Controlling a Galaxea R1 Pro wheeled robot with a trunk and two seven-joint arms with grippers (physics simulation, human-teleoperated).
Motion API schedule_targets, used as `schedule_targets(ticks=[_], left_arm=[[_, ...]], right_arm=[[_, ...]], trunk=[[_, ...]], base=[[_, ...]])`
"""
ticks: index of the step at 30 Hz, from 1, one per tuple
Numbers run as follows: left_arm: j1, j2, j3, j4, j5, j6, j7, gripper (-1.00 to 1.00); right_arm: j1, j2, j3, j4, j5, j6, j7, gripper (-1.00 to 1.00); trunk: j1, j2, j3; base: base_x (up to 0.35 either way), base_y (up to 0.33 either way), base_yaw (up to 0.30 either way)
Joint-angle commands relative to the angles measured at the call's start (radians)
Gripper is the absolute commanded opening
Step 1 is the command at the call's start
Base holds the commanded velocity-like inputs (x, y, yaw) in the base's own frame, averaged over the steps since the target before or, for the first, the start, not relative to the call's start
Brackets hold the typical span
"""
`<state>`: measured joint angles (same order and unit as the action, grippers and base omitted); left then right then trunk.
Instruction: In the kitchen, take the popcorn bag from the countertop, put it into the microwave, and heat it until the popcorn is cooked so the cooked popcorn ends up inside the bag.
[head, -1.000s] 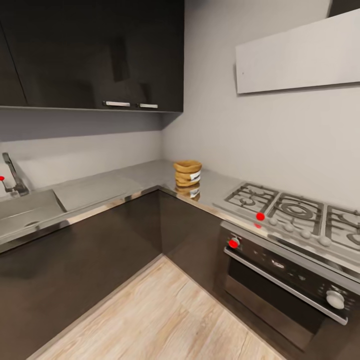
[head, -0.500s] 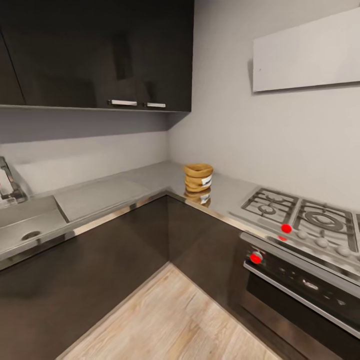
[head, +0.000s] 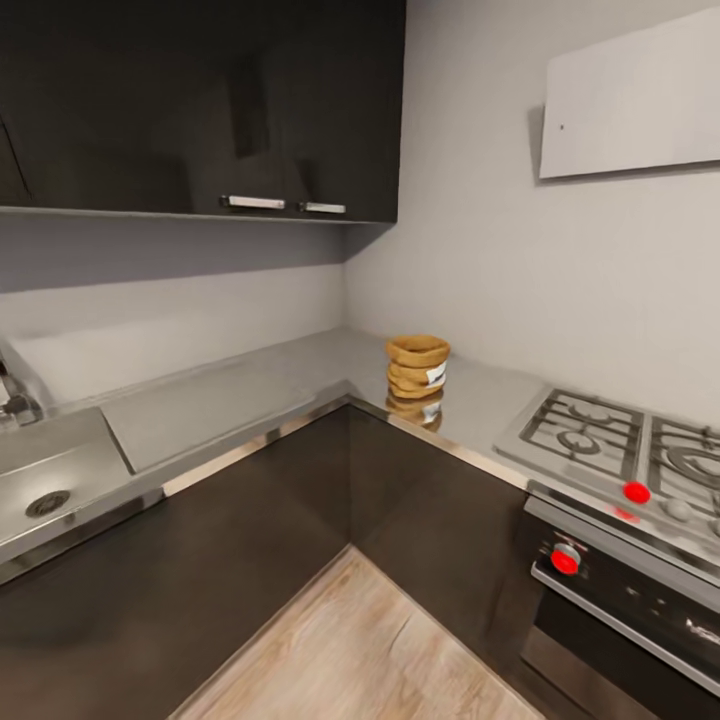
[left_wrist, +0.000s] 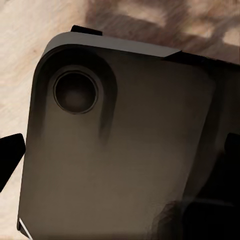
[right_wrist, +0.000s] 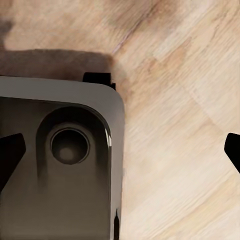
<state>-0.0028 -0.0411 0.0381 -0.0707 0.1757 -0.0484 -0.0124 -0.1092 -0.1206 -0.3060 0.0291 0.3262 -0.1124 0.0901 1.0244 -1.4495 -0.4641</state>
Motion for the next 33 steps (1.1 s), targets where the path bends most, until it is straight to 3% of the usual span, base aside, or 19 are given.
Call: schedule_targets(ticks=[1,33], left_arm=[[0.000,0.000,0.003,0.000,0.005,-0.002,-0.001,1.00],[0.000,0.000,0.005,-0.001,0.005,-0.005,0.000,1.00]], right_arm=[[-0.001,-0.001,-0.008,0.003,0.007,-0.005,0.002,1.00],[-0.001,0.001,-0.010,0.003,0.005,-0.011,0.002,1.00]], trunk=[[0.001,0.000,-0.001],[0.001,0.000,-0.001]], base=[[0.306,0.137,0.000],[0.306,0.104,-0.016]])
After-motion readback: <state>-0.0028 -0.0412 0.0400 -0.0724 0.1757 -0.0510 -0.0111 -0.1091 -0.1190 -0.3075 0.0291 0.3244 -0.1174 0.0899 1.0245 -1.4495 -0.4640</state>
